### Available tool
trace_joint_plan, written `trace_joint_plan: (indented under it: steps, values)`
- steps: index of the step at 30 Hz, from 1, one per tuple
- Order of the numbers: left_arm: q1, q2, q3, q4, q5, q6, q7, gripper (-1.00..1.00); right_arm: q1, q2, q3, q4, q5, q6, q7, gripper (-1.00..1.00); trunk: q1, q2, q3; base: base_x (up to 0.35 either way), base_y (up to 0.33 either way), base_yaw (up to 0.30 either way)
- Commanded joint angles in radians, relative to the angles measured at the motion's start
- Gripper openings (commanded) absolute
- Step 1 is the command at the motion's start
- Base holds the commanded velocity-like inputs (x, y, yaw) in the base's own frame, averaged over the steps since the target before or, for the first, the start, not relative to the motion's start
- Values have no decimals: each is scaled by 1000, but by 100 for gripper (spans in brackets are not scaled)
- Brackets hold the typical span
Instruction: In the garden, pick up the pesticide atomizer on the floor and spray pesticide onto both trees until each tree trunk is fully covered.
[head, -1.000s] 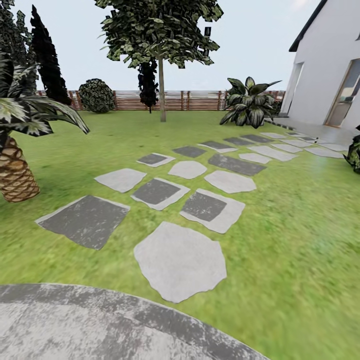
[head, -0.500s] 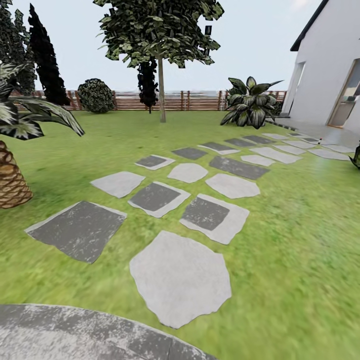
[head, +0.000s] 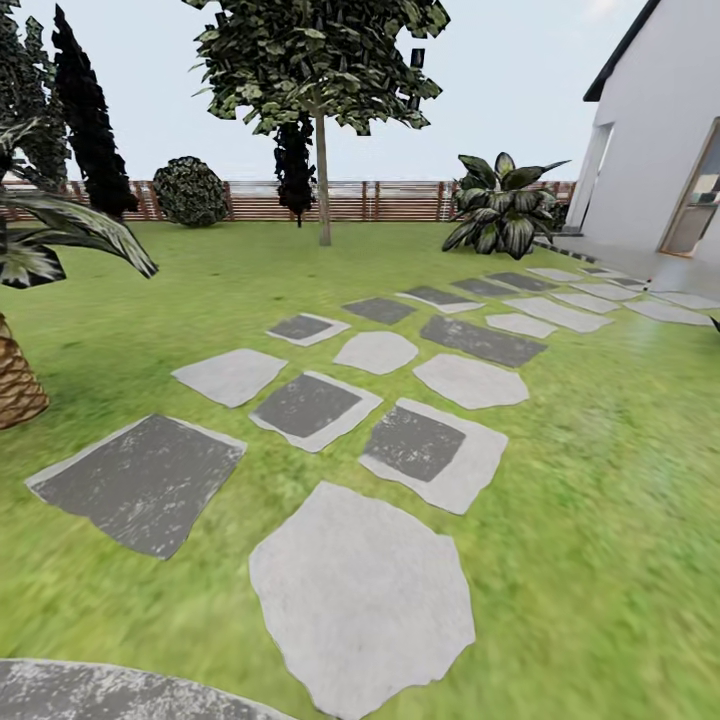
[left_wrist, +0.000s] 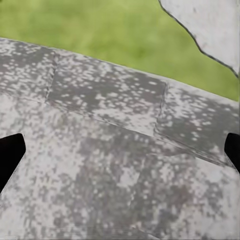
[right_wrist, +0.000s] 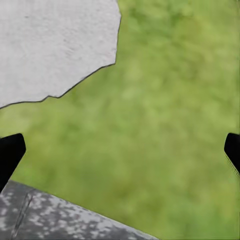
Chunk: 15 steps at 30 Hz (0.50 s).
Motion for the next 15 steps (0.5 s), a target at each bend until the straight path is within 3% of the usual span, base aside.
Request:
trace_joint_plan:
  steps: [1,15]
  values:
    - [-1,0,2,1,1,-3,1,100,-1,0,-1,1,0,-3,0,100,0,0,-1,339,0,0]
    - [-1,0,2,1,1,-3,1,100,-1,0,-2,1,0,-3,0,100,0,0,-1,339,0,-18]
